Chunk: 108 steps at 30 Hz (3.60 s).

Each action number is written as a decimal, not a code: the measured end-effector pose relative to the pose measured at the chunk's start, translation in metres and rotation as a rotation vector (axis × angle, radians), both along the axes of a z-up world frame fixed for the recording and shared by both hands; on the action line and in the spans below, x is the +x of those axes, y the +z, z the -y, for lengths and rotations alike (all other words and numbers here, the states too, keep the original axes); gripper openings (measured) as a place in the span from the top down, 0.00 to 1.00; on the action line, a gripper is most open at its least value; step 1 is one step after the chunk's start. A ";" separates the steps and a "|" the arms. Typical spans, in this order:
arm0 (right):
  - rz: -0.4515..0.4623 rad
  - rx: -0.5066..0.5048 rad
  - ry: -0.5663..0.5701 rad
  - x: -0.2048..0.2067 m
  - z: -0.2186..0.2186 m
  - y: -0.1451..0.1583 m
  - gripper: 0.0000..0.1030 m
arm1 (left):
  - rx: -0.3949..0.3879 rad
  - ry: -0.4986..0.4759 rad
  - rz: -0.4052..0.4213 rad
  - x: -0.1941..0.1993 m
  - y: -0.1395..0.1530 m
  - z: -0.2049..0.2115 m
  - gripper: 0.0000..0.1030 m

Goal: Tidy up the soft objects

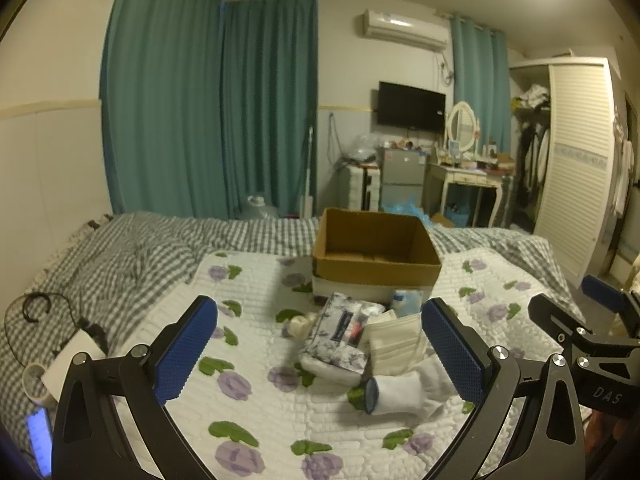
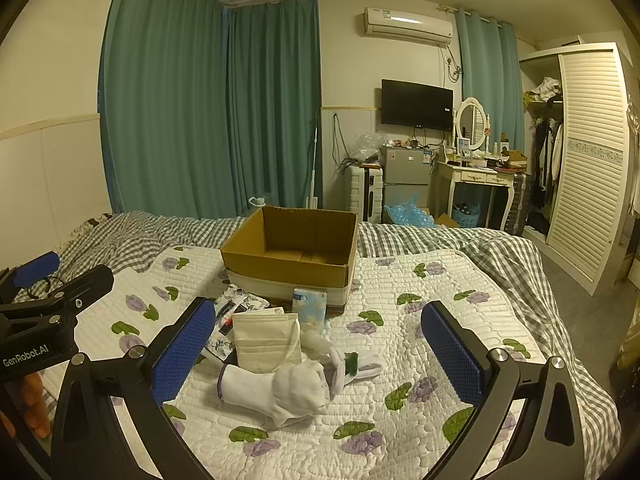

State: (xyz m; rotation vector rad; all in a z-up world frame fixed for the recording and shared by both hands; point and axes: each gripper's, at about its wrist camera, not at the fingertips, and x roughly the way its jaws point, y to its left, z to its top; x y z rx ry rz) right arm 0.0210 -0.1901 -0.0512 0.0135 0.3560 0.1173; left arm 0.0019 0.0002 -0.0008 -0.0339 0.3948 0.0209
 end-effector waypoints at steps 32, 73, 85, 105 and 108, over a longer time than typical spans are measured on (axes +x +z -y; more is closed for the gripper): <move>-0.007 -0.006 0.005 -0.003 -0.002 -0.004 0.00 | -0.003 0.000 -0.003 -0.002 -0.002 -0.002 0.00; -0.192 -0.074 0.056 0.048 -0.013 -0.041 0.00 | -0.006 0.043 -0.145 0.034 -0.044 -0.019 0.00; -0.476 -0.110 0.159 0.103 -0.036 -0.141 0.46 | 0.016 0.050 -0.285 0.060 -0.087 -0.015 0.00; -0.226 -0.074 0.090 0.082 0.034 -0.029 0.88 | 0.084 -0.071 -0.341 0.106 -0.085 0.044 0.04; -0.218 -0.108 0.054 0.098 0.053 -0.021 0.88 | 0.073 -0.092 -0.366 0.125 -0.092 0.058 0.04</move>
